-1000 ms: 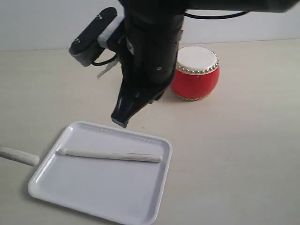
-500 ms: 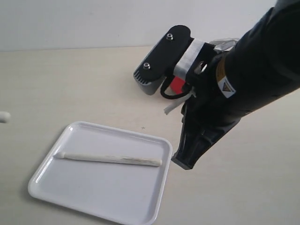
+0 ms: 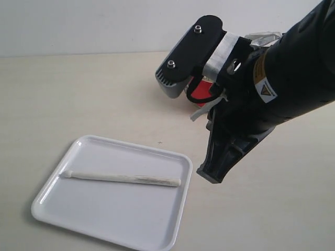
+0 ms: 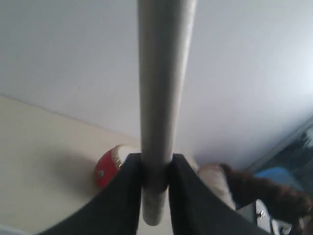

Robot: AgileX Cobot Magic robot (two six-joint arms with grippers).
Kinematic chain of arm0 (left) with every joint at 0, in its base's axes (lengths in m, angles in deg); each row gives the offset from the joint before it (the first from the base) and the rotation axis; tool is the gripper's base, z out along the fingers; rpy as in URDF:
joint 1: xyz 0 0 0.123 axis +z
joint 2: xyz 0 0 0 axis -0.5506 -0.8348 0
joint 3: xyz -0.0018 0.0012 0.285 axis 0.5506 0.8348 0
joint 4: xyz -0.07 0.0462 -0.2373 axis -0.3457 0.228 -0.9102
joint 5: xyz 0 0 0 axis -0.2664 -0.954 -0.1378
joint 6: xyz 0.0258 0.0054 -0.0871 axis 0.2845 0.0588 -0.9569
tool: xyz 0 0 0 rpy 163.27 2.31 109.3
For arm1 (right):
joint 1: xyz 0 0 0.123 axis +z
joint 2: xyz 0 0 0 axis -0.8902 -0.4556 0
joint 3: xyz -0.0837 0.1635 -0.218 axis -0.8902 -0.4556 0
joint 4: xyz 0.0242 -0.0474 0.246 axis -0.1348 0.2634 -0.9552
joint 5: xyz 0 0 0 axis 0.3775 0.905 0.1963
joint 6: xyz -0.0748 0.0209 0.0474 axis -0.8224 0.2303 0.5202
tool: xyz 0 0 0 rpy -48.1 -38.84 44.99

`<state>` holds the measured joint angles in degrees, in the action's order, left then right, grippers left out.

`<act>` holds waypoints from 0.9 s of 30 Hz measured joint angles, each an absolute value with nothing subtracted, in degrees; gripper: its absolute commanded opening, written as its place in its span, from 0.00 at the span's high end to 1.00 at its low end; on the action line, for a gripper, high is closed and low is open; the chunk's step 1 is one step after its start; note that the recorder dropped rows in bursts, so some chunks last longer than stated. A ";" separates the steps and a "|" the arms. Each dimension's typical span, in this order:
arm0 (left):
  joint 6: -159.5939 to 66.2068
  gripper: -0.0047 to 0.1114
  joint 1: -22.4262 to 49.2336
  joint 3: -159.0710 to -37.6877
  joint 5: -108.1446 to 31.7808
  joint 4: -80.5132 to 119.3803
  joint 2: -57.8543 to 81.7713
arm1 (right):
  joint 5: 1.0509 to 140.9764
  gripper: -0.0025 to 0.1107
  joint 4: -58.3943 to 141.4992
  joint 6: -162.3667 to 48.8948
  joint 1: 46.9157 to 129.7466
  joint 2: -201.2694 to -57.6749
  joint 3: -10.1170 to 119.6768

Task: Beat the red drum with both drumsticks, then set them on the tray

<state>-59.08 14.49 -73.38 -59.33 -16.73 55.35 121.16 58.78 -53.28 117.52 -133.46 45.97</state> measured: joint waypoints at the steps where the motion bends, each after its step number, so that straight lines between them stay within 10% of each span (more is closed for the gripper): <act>1: -60.96 0.96 14.49 -75.64 -63.06 -12.45 53.94 | 121.07 0.98 58.78 -53.28 117.52 -133.46 45.97; 12: -81.50 0.96 14.49 -81.74 -88.62 15.67 48.24 | 120.36 0.98 58.78 -53.28 117.52 -133.46 45.97; 27: -88.29 0.96 14.49 -57.91 -68.48 -10.64 51.95 | 119.14 0.98 58.78 -53.22 117.52 -133.33 45.97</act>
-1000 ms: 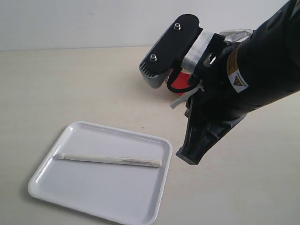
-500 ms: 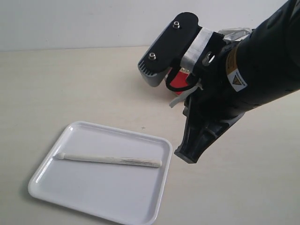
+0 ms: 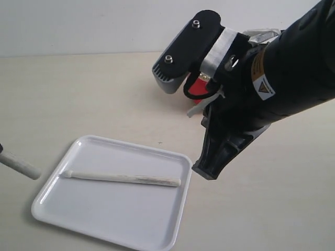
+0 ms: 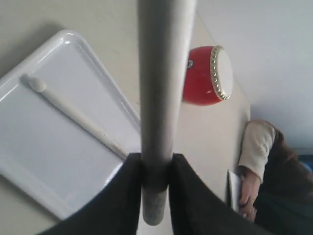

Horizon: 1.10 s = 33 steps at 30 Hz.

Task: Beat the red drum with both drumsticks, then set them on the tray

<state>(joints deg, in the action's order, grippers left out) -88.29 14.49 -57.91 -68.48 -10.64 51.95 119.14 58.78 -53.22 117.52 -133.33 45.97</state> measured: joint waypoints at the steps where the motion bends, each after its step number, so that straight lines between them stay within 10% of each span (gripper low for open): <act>1: -88.44 0.96 14.49 -56.98 -66.17 -11.36 51.95 | 118.88 0.98 58.78 -53.22 117.52 -133.33 45.97; 9: -92.68 0.96 14.49 -50.48 -49.63 -13.08 49.27 | 116.14 0.98 58.45 -53.22 117.52 -133.33 45.97; 33: -75.05 0.96 8.09 -48.37 -59.98 -16.75 43.53 | 108.84 0.93 25.18 -78.53 117.52 -147.66 51.63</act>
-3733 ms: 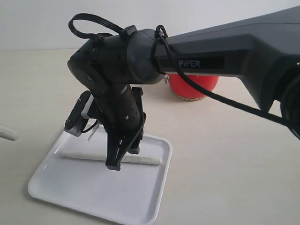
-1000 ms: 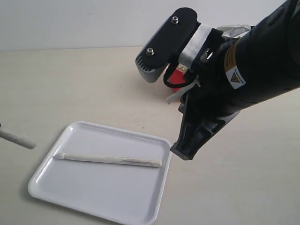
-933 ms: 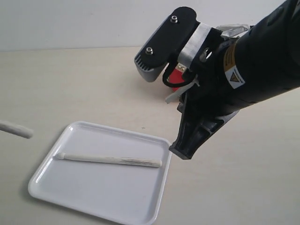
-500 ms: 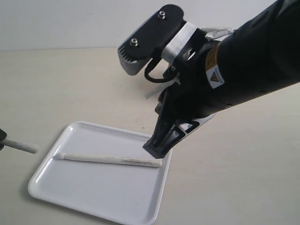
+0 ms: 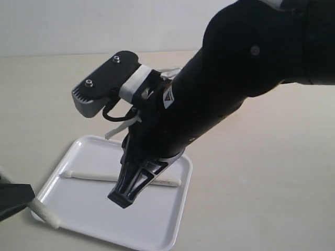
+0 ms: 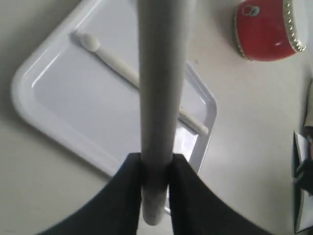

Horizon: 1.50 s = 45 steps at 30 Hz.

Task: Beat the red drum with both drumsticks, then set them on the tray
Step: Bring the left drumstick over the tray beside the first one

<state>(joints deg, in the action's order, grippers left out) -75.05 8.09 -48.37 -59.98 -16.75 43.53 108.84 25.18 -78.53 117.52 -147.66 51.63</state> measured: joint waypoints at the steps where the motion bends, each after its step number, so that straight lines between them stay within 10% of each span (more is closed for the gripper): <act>1: -72.83 0.96 8.09 -48.51 -60.09 -16.87 43.53 | 108.97 0.93 25.05 -78.68 117.52 -147.66 52.30; 14: -56.81 0.96 13.08 -98.92 -95.14 6.83 19.71 | 119.07 0.93 36.65 -68.45 117.52 -144.22 53.07; 21: -56.48 0.96 3.42 -101.43 -106.15 5.07 8.99 | 121.90 0.93 47.24 -61.08 117.52 -131.71 53.07; 30: -70.23 0.96 -3.49 -78.08 -68.03 -25.59 13.15 | 124.90 0.93 53.61 -55.74 117.52 -125.18 51.44; 45: -71.84 0.96 -41.38 -62.31 -6.13 -73.14 9.48 | 125.57 0.93 54.86 -54.55 117.52 -124.33 49.75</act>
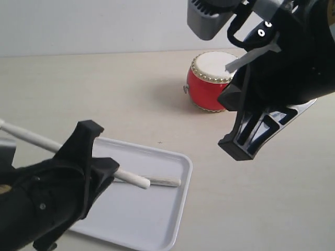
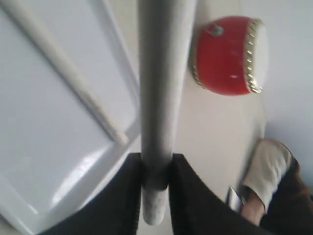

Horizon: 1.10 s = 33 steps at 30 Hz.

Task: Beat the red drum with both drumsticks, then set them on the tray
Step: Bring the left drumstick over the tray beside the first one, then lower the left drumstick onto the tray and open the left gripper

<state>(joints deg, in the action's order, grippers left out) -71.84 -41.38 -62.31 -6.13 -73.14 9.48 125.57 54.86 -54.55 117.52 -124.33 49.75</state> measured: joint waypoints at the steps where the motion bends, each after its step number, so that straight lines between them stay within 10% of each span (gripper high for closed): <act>1: -73.04 0.96 -42.59 -62.21 -4.85 -74.40 8.50 | 125.57 0.93 54.86 -54.55 117.52 -124.33 49.75; 33: -88.34 0.96 -46.22 -63.73 -5.09 -77.79 -6.76 | 125.47 0.93 54.90 -53.92 117.52 -124.33 49.75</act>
